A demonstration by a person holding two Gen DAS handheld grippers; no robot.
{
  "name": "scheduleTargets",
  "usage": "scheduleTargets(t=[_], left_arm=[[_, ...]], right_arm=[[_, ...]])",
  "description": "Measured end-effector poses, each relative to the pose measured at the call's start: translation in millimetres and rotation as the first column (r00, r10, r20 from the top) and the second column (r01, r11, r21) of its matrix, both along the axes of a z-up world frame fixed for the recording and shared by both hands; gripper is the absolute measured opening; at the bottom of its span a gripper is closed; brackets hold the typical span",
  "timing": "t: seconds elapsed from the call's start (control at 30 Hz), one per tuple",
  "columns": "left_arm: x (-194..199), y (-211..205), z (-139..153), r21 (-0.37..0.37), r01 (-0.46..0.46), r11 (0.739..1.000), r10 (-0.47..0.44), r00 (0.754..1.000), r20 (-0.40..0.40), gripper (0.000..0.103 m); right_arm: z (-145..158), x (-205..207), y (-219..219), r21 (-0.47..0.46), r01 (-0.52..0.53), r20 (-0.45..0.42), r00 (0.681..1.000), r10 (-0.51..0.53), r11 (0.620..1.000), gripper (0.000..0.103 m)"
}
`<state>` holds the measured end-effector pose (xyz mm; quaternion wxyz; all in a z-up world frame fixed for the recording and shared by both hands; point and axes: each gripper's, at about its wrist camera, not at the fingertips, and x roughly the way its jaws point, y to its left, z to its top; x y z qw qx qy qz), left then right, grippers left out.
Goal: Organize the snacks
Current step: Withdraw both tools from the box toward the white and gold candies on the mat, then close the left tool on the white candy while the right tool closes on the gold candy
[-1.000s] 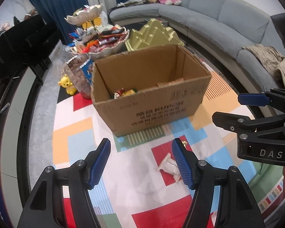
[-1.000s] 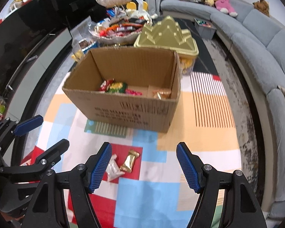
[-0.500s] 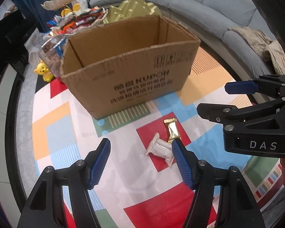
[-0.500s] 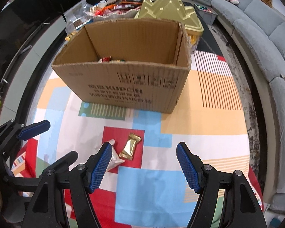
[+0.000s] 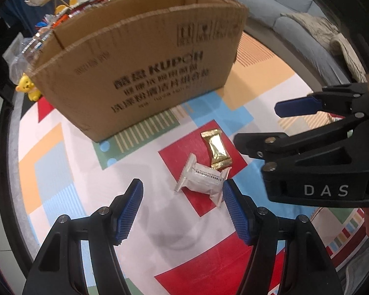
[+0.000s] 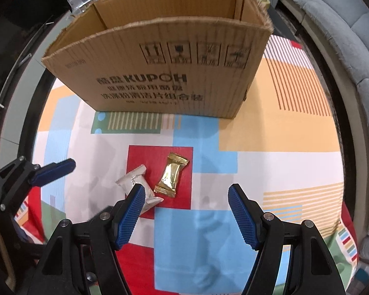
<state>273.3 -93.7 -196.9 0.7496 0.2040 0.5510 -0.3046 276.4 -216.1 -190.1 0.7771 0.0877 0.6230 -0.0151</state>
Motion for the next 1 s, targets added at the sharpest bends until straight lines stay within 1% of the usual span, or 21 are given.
scheduleTargets(t=[0.2, 0.43, 0.57, 0.73, 0.97, 1.0], left_arm=[[4.4, -5.1, -16.7, -0.003, 0.013, 1.0, -0.013, 0.998, -0.062, 0.066], [4.3, -13.8, -32.4, 0.02, 0.043, 0.999, -0.041, 0.996, -0.081, 0.066], [5.0, -16.0, -43.9, 0.024, 0.044, 0.999, -0.041, 0.994, -0.097, 0.066], [9.2, -14.1, -51.9, 0.006, 0.026, 1.0, -0.025, 0.992, -0.122, 0.066], [6.3, -6.8, -62.0, -0.037, -0.005, 0.999, -0.001, 0.986, -0.164, 0.066], [6.3, -6.3, -63.7, -0.034, -0.008, 0.999, 0.002, 0.986, -0.167, 0.066]], right_arm=[[-14.8, 4.7, 1.6, 0.013, 0.011, -0.033, 0.999, -0.011, 1.0, 0.071], [-34.0, 9.3, 1.2, 0.033, 0.035, -0.073, 0.997, -0.033, 0.999, 0.071], [-40.8, 12.9, 2.9, 0.03, 0.042, -0.09, 0.995, -0.04, 0.999, 0.07], [-52.1, 17.8, 2.8, 0.025, 0.061, -0.118, 0.991, -0.058, 0.998, 0.067], [-64.5, 26.2, 2.1, 0.022, 0.077, -0.136, 0.988, -0.074, 0.997, 0.067], [-68.4, 28.6, 2.6, 0.02, 0.076, -0.139, 0.988, -0.072, 0.997, 0.064]])
